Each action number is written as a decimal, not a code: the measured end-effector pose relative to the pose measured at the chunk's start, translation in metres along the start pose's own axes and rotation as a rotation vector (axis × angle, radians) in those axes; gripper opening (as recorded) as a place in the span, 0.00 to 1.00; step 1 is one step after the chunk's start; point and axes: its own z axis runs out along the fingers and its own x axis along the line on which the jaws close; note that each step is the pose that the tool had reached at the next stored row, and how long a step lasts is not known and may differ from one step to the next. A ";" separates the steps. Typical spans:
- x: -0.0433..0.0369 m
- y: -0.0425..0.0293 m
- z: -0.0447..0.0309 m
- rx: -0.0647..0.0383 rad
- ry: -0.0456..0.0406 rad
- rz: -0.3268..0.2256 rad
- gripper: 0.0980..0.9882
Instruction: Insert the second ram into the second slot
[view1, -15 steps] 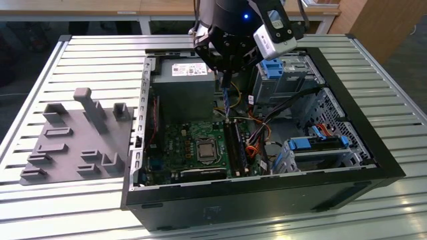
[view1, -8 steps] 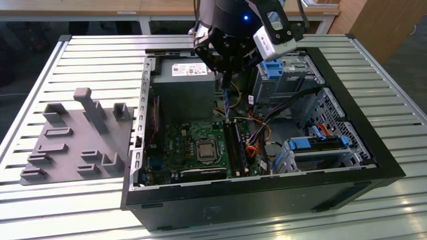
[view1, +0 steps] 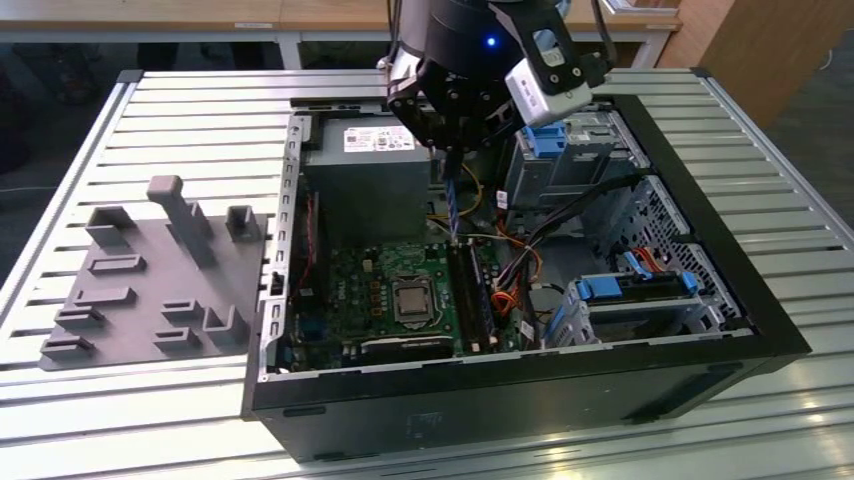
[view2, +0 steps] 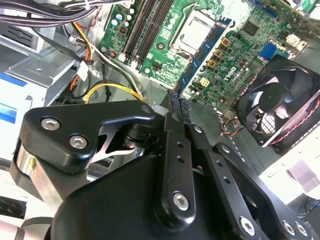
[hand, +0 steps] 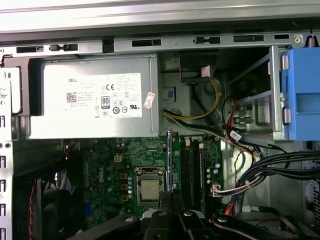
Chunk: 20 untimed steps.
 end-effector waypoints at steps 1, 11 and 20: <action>0.0000 0.0000 0.0004 0.000 0.0000 0.000 0.02; -0.0002 -0.0003 0.0037 0.005 -0.0013 -0.001 0.02; -0.0004 -0.0010 0.0074 0.007 -0.0008 -0.040 0.02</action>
